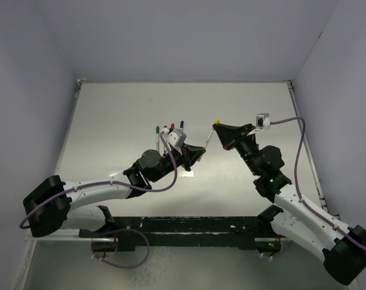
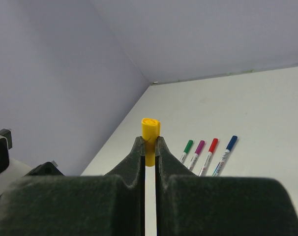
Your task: Insert the pens into the pen caps
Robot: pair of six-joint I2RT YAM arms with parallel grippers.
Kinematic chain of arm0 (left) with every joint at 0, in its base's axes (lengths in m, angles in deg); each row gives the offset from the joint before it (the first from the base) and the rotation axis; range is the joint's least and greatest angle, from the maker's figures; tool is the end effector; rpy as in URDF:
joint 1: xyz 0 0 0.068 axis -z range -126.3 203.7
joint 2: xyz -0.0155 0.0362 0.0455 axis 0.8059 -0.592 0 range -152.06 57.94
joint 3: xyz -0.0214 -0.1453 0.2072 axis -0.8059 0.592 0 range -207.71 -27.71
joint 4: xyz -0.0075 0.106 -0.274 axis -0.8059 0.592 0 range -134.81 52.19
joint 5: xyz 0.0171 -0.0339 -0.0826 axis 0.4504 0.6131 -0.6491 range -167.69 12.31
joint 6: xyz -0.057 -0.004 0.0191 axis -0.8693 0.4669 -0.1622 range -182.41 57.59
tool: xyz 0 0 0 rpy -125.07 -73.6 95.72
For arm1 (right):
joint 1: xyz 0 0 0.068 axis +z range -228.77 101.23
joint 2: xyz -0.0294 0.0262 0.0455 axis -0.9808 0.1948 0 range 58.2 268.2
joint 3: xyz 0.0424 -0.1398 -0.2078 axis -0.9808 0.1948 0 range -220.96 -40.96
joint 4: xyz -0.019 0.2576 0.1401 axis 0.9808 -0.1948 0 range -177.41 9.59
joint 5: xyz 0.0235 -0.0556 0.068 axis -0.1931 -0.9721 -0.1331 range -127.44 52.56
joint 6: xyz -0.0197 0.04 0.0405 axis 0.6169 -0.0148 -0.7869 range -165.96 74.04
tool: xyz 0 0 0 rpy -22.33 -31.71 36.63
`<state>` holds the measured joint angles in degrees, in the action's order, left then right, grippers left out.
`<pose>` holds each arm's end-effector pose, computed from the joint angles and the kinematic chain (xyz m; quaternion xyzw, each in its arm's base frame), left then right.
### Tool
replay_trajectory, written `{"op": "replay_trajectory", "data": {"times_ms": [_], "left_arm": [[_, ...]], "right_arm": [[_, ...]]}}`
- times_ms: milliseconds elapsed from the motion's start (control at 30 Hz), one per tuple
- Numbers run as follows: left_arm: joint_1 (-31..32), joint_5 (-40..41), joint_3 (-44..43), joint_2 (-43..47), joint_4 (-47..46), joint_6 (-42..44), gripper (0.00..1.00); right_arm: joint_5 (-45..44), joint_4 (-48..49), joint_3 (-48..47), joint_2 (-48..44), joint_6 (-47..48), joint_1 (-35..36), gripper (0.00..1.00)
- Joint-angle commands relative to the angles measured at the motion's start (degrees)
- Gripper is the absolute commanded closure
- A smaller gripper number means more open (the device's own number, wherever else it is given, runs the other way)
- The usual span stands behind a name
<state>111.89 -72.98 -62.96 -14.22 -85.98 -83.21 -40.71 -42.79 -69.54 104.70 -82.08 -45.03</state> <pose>0.1733 -0.2721 0.2352 0.1894 0.6536 -0.4441 0.5828 0.2072 0.1354 0.3020 0.0353 0.5749 0.4545 0.6795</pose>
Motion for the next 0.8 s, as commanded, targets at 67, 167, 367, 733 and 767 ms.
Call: {"op": "replay_trajectory", "data": {"times_ms": [67,167,367,733,767], "left_arm": [[0.1,-0.7,0.1,-0.1,-2.8,0.4,1.00],[0.1,-1.5,1.1,-0.4,-2.5,0.0,1.00],[0.1,-0.9,2.4,0.3,-2.2,-0.4,1.00],[0.1,0.7,2.4,1.2,-4.0,0.4,1.00],[0.1,0.7,2.4,1.2,-4.2,0.4,1.00]], "right_arm": [[0.5,3.3,-0.8,-0.4,-0.3,-0.1,1.00],[0.6,3.0,-1.0,-0.2,-0.1,-0.1,1.00],[0.5,2.9,-0.9,-0.2,0.1,-0.1,1.00],[1.2,2.7,-0.4,-0.4,-0.3,-0.1,1.00],[1.2,2.6,-0.4,-0.4,-0.3,-0.1,1.00]]}}
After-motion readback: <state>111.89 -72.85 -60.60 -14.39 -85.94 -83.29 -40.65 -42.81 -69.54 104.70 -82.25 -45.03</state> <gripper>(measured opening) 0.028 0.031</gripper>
